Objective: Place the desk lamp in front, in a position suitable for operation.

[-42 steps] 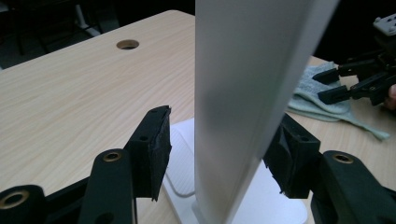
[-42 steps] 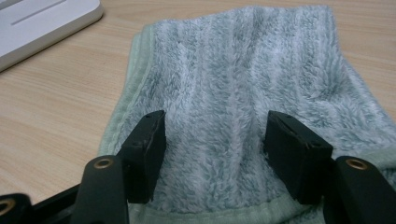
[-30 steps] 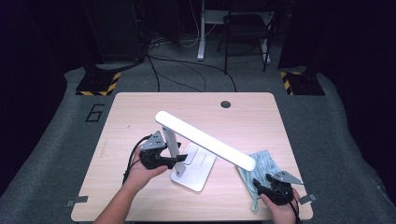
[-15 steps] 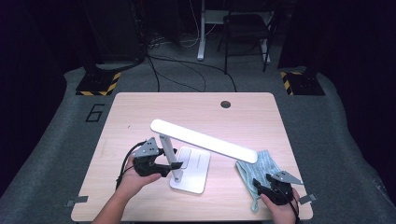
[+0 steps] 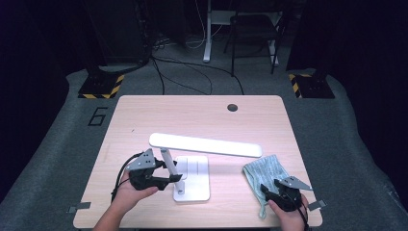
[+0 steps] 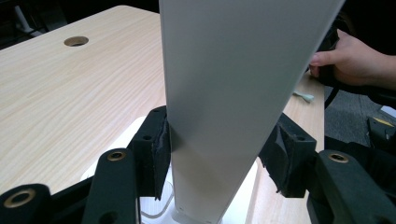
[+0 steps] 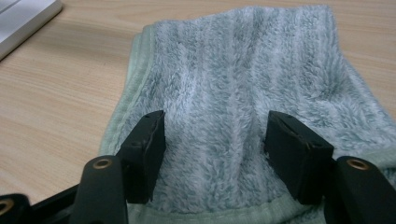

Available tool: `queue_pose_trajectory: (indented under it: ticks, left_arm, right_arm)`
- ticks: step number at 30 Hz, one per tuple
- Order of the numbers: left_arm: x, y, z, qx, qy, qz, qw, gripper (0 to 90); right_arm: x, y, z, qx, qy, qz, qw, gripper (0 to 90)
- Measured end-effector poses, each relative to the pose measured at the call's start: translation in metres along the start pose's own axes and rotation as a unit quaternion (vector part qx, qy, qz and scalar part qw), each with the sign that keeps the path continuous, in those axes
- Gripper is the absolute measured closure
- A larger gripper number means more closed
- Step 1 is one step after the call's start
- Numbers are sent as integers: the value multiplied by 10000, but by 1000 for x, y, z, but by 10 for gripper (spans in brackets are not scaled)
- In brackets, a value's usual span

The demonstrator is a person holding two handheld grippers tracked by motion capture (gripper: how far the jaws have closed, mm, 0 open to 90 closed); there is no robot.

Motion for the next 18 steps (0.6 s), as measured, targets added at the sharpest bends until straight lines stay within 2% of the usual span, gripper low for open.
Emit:
queue_pose_trajectory:
  ticks: [4,7,9,10,12,17,18]
  left_arm:
    - [-3,-5,-5,-22,-49,-11,10000,478]
    - [-4,-8,-6,66,-59,-54,9999,492]
    - [-5,-9,-8,8,-89,-65,9999,503]
    - [-6,-10,-8,-1,-39,-39,10000,506]
    - [-6,-11,-10,31,-62,-55,10000,510]
    - [-5,-10,-11,255,86,-53,9996,523]
    - [-5,-9,-12,246,83,-12,9997,525]
  right_arm:
    - [0,0,0,-1,-9,-18,10000,378]
    - [0,0,0,-6,-7,-17,10000,378]
    - [0,0,0,-8,-5,-17,10000,378]
    - [0,0,0,-10,-5,-17,10000,378]
    - [0,0,0,-17,0,-1,10000,377]
    - [0,0,1,-26,61,-40,10000,375]
    - [1,-1,2,-18,20,-34,10000,376]
Point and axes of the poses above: each handheld gripper's, and its own axes: y roughly forward along the jaws, x roughly out of its top, z roughly to its left, the point moved 8 cm from there along y, roughly forward along the jaws, and after that the axes turned 1 degree about y, right-handed, at the moved point
